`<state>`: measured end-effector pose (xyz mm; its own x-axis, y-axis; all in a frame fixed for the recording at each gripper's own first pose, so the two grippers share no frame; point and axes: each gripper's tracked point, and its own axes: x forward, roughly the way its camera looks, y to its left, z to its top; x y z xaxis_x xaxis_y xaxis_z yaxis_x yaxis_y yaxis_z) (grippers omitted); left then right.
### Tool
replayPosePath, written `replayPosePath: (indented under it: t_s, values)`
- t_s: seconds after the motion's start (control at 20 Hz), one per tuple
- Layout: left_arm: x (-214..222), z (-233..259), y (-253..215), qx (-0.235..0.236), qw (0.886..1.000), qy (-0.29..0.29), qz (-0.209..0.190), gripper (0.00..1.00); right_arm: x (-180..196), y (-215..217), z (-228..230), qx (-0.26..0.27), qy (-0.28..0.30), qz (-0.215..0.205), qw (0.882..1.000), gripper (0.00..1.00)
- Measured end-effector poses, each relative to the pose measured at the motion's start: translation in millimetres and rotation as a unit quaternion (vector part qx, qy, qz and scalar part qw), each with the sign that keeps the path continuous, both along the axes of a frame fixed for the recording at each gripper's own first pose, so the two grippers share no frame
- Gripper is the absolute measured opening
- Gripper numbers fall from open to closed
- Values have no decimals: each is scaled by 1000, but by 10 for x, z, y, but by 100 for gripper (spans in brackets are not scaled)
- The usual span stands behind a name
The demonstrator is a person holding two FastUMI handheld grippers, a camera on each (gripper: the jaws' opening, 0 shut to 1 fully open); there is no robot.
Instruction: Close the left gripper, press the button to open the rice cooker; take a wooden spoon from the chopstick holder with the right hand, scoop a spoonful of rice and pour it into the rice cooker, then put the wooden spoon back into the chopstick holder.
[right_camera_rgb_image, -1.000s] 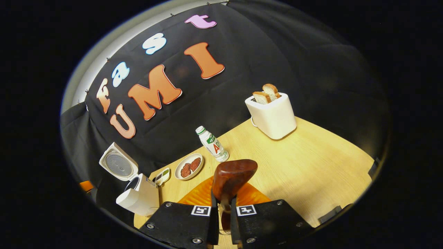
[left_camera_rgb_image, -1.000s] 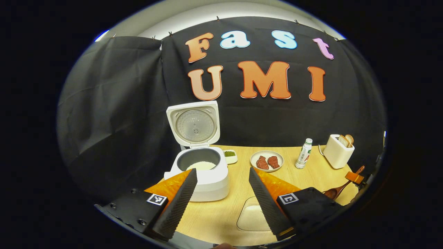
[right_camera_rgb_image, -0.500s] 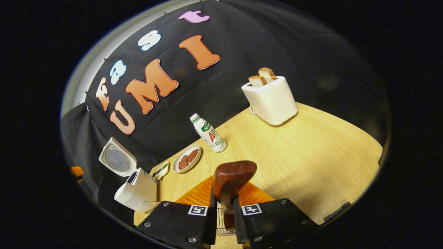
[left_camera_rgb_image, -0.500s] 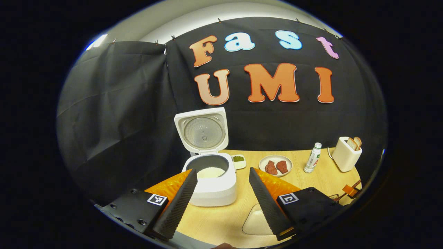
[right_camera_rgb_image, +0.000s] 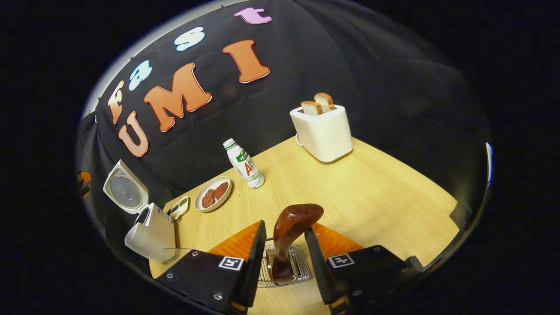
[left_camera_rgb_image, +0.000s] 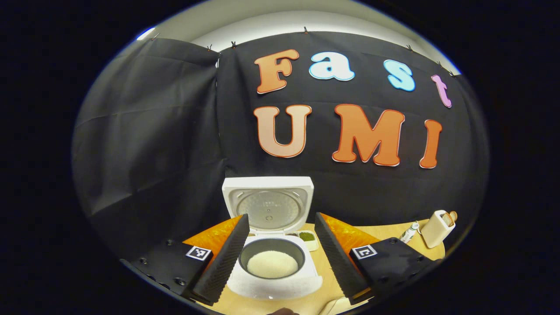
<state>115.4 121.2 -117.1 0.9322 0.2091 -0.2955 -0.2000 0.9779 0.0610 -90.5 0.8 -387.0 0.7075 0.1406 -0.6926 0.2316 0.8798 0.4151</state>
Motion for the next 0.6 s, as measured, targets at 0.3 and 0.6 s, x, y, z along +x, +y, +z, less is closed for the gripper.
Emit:
replayPosePath:
  t_s: [0.3,0.6]
  values:
    - [974,-21,555,-14,1000,9,-19,98,-120,-200,763,-82,-39,-34,995,80]
    - [1950,-297,796,-16,999,26,-13,98,-340,-360,1449,-134,-72,-66,986,86]
